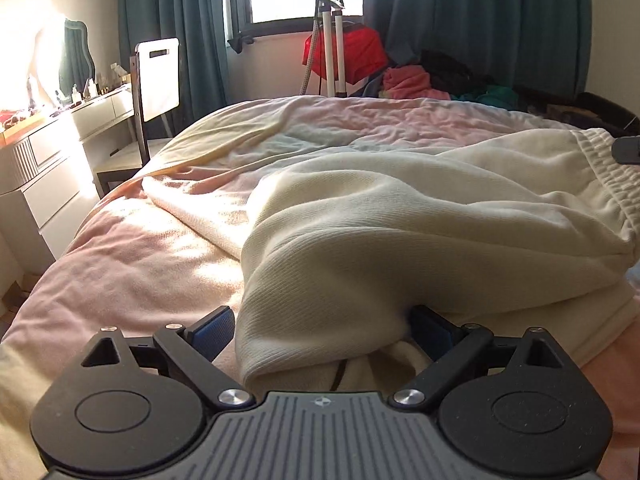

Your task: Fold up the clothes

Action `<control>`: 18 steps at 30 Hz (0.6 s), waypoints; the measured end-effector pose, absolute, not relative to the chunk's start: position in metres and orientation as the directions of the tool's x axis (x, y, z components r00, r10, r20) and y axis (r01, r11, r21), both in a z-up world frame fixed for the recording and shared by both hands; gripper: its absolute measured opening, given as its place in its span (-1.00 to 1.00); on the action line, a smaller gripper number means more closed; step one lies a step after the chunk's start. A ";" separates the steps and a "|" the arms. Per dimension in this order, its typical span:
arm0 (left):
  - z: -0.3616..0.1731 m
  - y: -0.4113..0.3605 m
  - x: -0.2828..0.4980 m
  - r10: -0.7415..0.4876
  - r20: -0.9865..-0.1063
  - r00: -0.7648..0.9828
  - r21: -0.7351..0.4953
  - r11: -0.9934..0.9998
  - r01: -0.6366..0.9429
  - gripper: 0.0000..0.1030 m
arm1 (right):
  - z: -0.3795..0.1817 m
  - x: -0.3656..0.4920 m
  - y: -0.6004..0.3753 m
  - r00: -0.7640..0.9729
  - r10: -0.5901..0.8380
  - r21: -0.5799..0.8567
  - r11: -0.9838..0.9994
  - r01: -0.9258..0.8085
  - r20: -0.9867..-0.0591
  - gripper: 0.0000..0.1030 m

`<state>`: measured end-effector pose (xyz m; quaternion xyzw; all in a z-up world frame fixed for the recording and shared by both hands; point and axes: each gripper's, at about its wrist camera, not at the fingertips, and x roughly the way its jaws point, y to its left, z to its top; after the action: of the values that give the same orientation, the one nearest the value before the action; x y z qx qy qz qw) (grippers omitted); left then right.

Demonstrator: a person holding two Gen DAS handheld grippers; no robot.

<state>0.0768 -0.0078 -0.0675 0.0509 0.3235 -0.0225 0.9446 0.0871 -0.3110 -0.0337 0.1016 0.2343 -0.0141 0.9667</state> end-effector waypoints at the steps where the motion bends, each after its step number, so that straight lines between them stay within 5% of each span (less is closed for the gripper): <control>1: -0.069 -0.008 0.079 -0.007 -0.613 0.790 0.084 0.994 0.074 0.88 | -0.036 0.088 -0.307 0.885 0.018 0.173 0.982 0.071 -0.465 0.44; 18: -0.070 -0.008 0.077 0.003 -0.601 0.799 0.104 0.992 0.074 0.89 | -0.059 0.099 -0.291 0.822 -0.091 0.010 0.993 0.117 -0.562 0.41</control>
<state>0.0771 -0.0080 -0.0698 0.0613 0.3161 -0.0188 0.9465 0.0986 -0.2906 -0.0586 0.0218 0.2935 -0.0546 0.9542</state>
